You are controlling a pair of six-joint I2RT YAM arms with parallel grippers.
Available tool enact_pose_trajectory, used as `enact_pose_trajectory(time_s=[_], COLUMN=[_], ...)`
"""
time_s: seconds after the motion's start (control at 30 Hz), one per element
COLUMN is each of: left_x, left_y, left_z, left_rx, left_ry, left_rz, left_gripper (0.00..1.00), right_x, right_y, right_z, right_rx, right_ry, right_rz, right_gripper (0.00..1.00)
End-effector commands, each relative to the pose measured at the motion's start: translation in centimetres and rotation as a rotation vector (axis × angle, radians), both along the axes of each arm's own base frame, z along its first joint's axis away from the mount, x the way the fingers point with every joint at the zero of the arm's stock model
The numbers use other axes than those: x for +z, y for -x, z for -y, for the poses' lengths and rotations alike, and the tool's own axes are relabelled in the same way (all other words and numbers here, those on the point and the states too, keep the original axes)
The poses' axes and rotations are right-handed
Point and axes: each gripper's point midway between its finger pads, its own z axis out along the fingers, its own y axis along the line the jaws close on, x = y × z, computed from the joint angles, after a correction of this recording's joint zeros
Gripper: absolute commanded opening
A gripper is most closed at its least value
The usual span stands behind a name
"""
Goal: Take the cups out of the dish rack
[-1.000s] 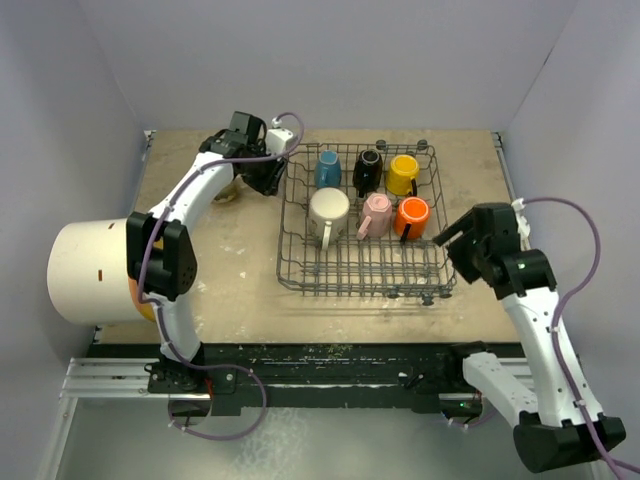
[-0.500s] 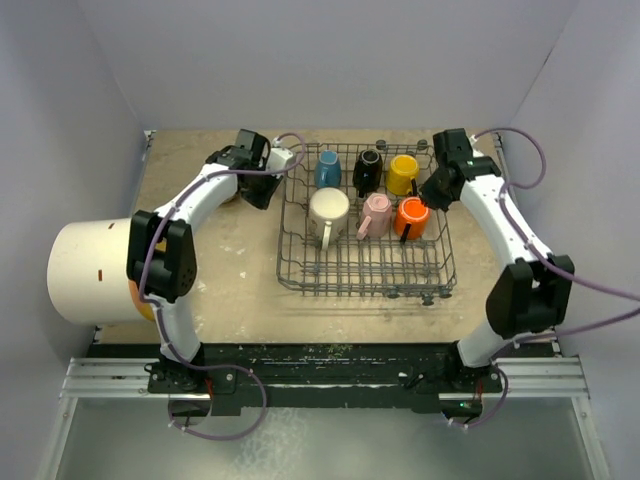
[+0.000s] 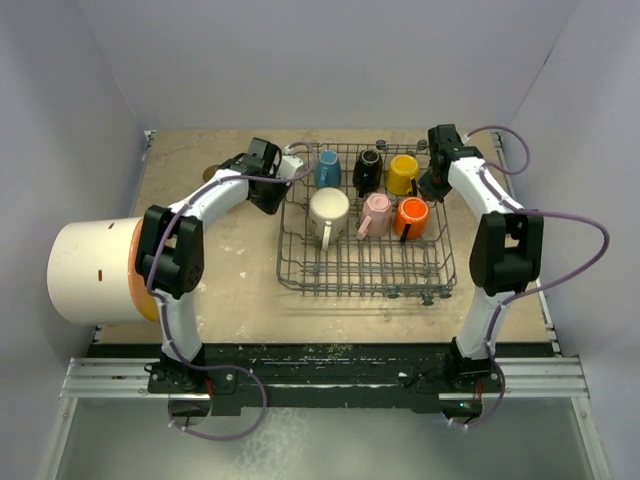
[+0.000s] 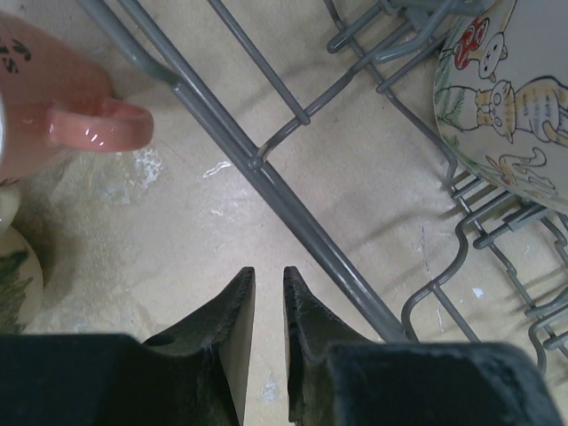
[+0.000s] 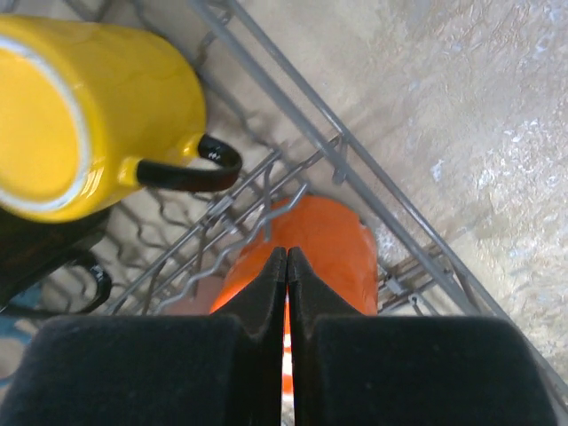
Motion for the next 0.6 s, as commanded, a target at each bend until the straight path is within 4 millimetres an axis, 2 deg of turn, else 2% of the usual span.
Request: enact_pose_trajectory(time_s=[0.0,0.13,0.3,0.57], left_x=[0.0,-0.8,-1.7,-1.7], left_y=[-1.0,-0.6,0.4,1.1], left_z=[1.3,2.2,4.0,8.2], left_rx=[-0.021,-0.043,-0.079,-0.137], left_ry=[0.011,0.027,0.041,0.065], left_rz=[0.041,0.020,-0.004,0.006], left_gripper=[0.23,0.23,0.22,0.23], right_x=[-0.1,-1.6,-2.4,-3.4], right_y=[-1.4,-0.6,0.8,2.6], right_z=[1.7,4.1,7.5,10.3], right_rx=[-0.062,-0.111,-0.152,-0.180], right_ry=[0.046,0.051,0.016,0.024], right_rz=[0.019,-0.023,-0.029,-0.061], right_gripper=[0.00,0.00,0.00,0.00])
